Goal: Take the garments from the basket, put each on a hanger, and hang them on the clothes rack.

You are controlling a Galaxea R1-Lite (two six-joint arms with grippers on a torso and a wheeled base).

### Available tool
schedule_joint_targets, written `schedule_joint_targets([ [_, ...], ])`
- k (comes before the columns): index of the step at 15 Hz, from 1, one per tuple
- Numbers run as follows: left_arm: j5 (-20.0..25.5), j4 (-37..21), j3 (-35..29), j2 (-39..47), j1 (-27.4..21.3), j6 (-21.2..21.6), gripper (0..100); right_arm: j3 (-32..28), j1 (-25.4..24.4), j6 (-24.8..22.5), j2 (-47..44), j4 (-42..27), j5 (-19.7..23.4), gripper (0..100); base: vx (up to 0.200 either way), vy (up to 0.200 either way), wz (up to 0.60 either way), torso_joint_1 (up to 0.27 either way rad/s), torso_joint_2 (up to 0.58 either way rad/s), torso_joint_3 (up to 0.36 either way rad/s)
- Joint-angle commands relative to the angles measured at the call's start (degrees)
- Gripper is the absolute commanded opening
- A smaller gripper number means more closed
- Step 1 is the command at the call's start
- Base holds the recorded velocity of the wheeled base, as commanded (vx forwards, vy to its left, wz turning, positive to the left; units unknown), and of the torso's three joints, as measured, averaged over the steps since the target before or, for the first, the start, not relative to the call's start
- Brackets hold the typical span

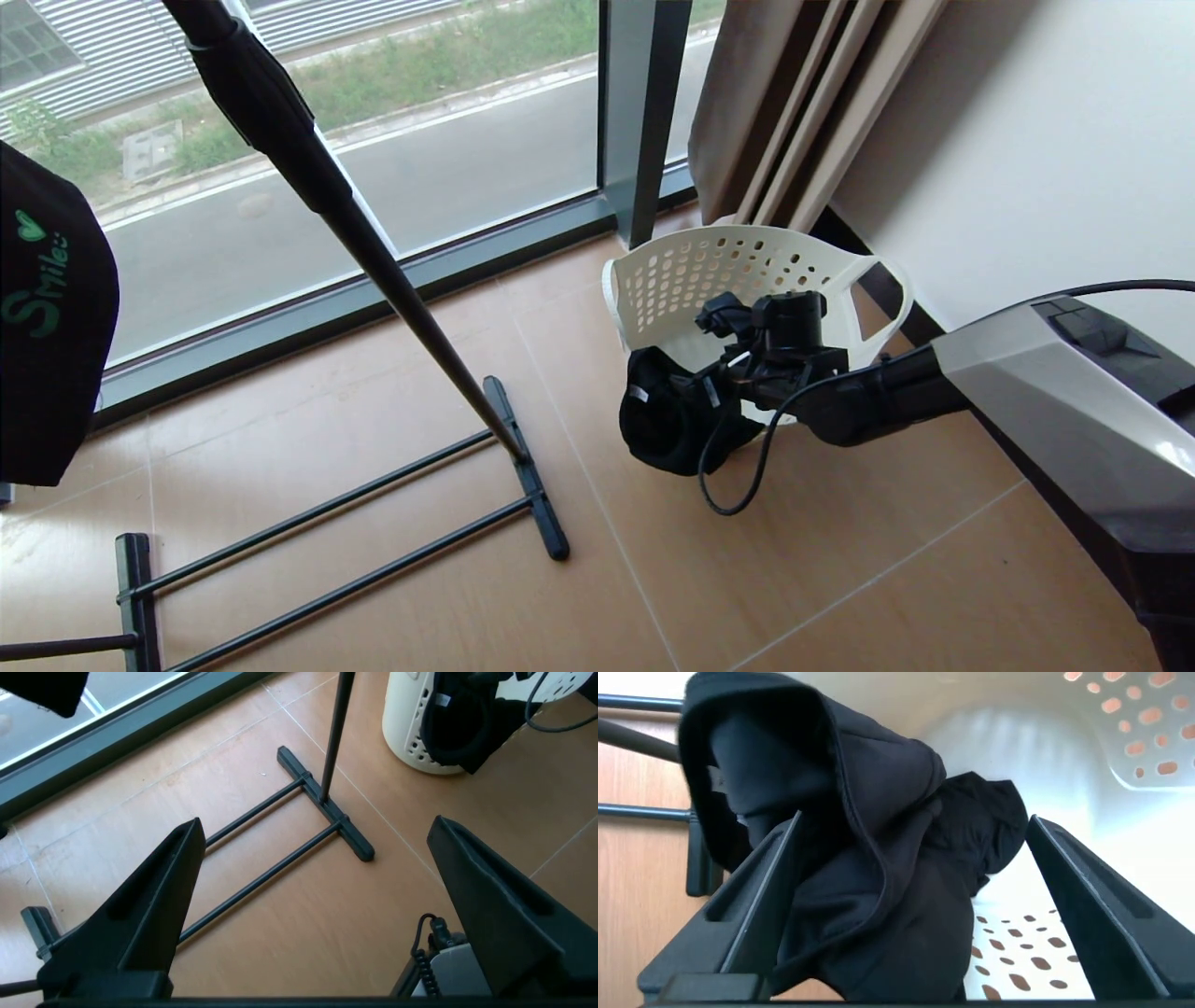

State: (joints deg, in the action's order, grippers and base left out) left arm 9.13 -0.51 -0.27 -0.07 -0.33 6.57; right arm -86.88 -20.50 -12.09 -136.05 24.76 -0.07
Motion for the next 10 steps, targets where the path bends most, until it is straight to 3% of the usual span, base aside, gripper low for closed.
schedule_joint_targets([
  [1, 0.01, -0.02, 0.00, 0.07, -0.02, -0.07, 100, -0.39, 0.03, -0.04, -0.36, 0.03, -0.01, 100, 0.000, 0.000, 0.00, 0.000, 0.00, 0.000],
  [10, 0.01, -0.02, 0.00, 0.07, -0.02, 0.02, 100, -2.15, 0.29, 0.84, -2.47, 0.20, 0.07, 100, 0.000, 0.000, 0.00, 0.000, 0.00, 0.000],
])
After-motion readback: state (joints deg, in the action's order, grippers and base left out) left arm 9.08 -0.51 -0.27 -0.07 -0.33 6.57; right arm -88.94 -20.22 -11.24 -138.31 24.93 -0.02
